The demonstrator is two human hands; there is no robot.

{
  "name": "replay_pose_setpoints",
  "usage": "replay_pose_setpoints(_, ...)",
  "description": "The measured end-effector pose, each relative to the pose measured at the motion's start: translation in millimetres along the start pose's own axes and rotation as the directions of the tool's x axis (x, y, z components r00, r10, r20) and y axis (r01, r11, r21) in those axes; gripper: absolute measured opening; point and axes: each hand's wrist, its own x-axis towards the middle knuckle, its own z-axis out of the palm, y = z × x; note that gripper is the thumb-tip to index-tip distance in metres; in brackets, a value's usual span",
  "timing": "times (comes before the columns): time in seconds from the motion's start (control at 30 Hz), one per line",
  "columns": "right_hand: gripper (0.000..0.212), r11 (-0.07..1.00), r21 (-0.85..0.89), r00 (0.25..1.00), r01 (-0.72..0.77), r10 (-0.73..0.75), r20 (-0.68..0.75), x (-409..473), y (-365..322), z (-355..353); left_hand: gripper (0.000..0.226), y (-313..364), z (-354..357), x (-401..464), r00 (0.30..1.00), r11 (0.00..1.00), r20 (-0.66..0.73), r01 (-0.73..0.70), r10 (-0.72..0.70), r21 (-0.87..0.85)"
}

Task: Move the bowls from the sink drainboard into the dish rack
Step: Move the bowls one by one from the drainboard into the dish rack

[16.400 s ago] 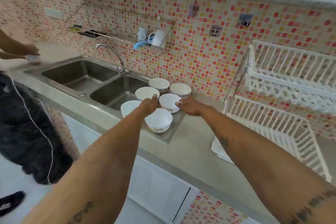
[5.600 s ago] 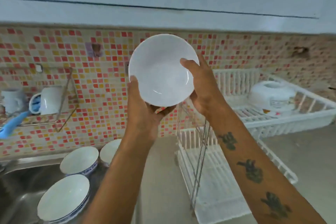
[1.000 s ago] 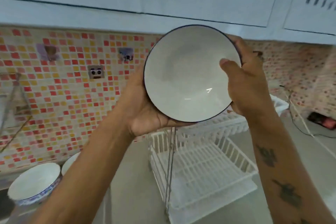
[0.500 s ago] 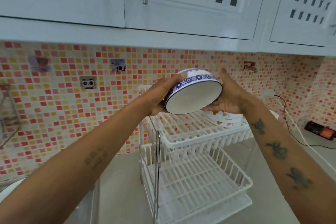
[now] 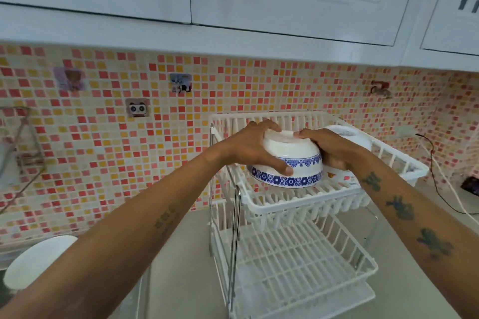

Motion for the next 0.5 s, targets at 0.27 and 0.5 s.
replay_pose_setpoints(0.27,0.036,0.992,-0.129,1.000,-0.010,0.007,-0.027,4,10,2,0.109,-3,7,5,0.995,0.973,0.094,-0.002,-0.020,0.230)
replay_pose_setpoints(0.5,0.036,0.967,-0.256,0.999,-0.001,-0.010,-0.044,6,13,9,0.119,1,8,1,0.980,0.933,0.175,0.026,-0.095,0.360)
